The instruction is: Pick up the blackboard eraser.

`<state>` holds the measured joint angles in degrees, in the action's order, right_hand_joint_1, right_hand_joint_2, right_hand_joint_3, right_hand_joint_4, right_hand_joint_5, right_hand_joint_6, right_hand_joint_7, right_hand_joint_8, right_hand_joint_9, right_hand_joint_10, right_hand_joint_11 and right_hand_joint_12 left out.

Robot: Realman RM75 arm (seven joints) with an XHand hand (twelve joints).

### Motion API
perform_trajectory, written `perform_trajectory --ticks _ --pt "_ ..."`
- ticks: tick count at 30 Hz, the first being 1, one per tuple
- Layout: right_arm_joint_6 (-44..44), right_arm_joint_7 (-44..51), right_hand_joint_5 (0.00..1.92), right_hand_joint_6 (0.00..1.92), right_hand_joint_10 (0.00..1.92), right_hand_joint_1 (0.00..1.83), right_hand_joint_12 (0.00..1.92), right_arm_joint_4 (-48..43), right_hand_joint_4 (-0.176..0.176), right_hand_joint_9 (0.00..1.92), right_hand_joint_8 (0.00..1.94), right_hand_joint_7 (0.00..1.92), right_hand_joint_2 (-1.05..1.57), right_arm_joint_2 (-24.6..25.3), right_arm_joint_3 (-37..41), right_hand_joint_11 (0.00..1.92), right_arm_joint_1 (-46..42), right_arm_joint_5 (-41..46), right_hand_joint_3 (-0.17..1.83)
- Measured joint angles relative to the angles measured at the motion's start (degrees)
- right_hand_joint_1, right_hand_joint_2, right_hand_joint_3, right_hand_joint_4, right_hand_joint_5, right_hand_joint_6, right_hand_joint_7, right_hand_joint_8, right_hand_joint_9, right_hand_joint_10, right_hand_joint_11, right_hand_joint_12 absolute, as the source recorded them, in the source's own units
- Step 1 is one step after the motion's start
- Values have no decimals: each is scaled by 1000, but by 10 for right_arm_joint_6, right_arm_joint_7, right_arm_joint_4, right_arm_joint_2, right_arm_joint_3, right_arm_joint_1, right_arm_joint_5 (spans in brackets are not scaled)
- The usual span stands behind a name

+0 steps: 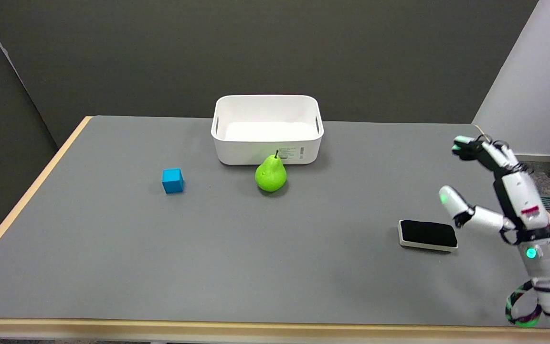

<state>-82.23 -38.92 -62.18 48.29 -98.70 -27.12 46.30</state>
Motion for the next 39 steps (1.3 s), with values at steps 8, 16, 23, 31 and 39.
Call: perform_trajectory --ticks 8,16,23,31,39 --pt "-16 37 262 500 874 476 1254 -12 -42 248 509 391 612 7 -53 13 -24 -3 861" --pt "-9 87 255 465 852 477 1216 -4 -36 209 459 379 633 13 -93 9 -34 -3 816" --pt "-7 119 254 483 847 490 1241 1 -32 228 483 378 603 16 -110 2 -36 -3 865" --pt "-4 137 257 488 850 483 1246 7 -29 234 487 388 601 16 -123 9 -37 4 865" --pt "9 141 262 477 819 475 1219 22 -21 195 434 360 615 15 -132 0 -32 21 836"
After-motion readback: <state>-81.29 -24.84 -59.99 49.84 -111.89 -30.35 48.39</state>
